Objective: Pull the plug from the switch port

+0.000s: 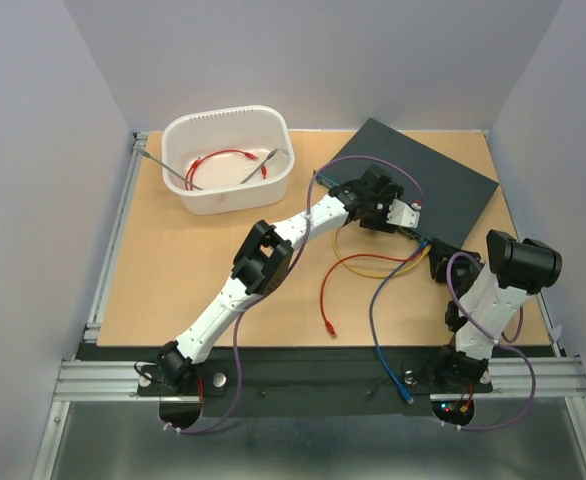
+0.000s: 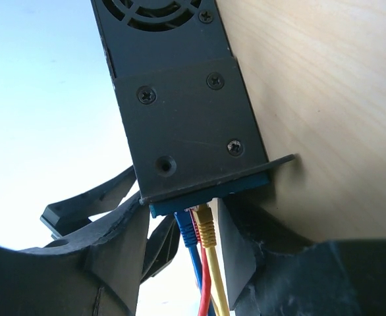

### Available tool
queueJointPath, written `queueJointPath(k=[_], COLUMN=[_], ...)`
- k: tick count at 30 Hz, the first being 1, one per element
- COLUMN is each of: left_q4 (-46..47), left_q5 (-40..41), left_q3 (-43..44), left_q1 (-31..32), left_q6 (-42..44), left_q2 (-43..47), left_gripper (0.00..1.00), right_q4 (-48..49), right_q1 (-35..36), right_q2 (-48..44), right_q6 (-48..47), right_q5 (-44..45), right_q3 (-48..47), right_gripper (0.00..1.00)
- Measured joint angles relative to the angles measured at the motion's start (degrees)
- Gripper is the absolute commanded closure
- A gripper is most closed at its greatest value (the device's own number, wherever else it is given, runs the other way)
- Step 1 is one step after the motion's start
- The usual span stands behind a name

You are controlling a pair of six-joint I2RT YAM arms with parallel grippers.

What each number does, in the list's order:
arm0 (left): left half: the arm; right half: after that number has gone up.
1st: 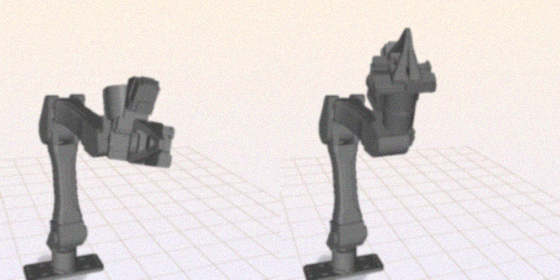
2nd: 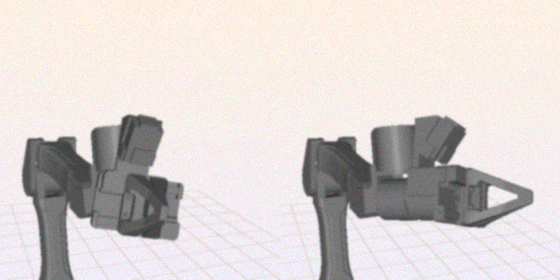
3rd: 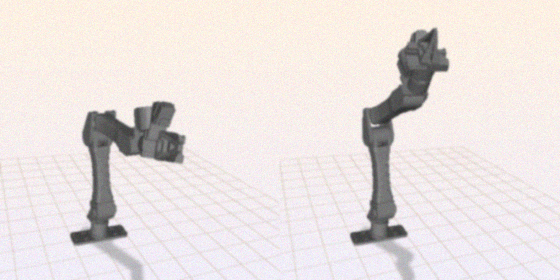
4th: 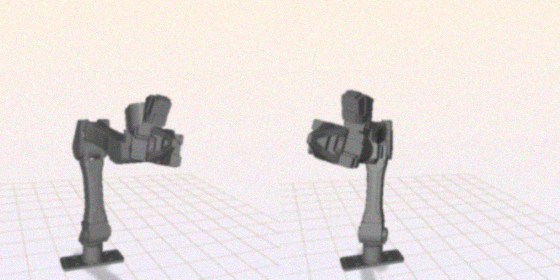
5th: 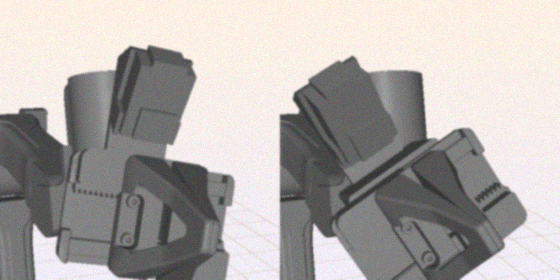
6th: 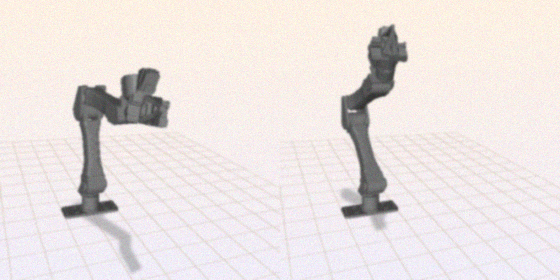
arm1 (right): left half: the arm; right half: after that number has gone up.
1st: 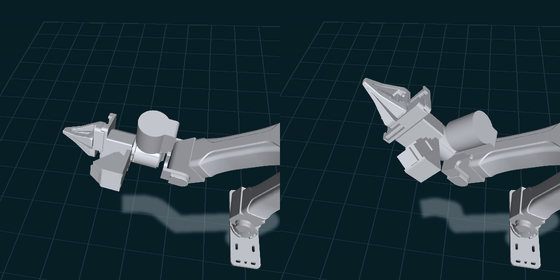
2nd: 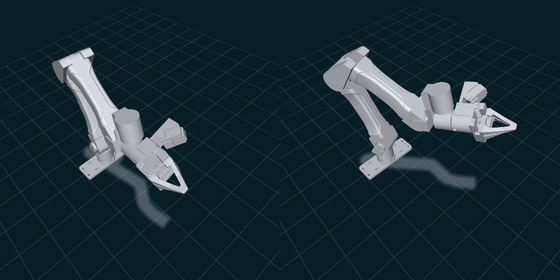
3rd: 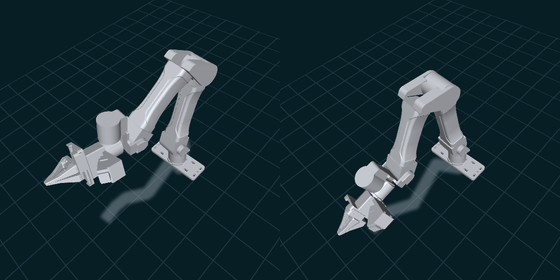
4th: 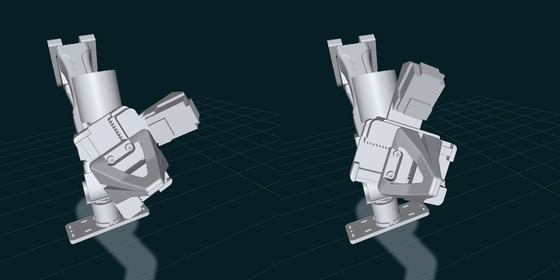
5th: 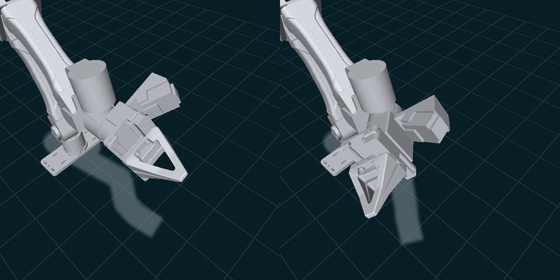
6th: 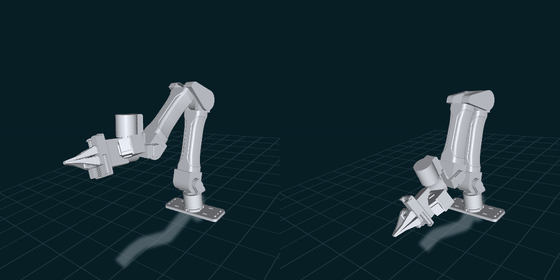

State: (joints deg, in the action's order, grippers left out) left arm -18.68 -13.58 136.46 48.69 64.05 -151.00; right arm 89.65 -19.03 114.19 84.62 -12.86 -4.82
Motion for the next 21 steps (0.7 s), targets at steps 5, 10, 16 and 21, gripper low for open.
queueJointPath(k=[5,10,16,21], left_q4=[-0.04,-0.15,-0.17,-0.17], left_q5=[0.02,0.09,0.22,0.39], left_q3=[0.0,0.02,0.02,0.02], left_q1=[0.02,0.09,0.31,0.37], left_q6=[0.04,0.26,0.39,0.46], left_q2=[0.0,0.0,0.0,0.0], left_gripper=[0.21,0.21,0.21,0.21], right_q4=[0.0,-0.02,-0.94,-3.54], right_q1=[-0.07,-0.09,-0.13,-0.13], right_q2=[-0.17,-0.94,-2.4,-5.33], right_q6=[-0.04,-0.02,-0.92,-1.99], right_q5=[-0.2,-0.31,-0.28,0.0], right_q3=[-0.02,-0.02,0.07,0.39], right_gripper=[0.51,0.51,0.46,0.41])
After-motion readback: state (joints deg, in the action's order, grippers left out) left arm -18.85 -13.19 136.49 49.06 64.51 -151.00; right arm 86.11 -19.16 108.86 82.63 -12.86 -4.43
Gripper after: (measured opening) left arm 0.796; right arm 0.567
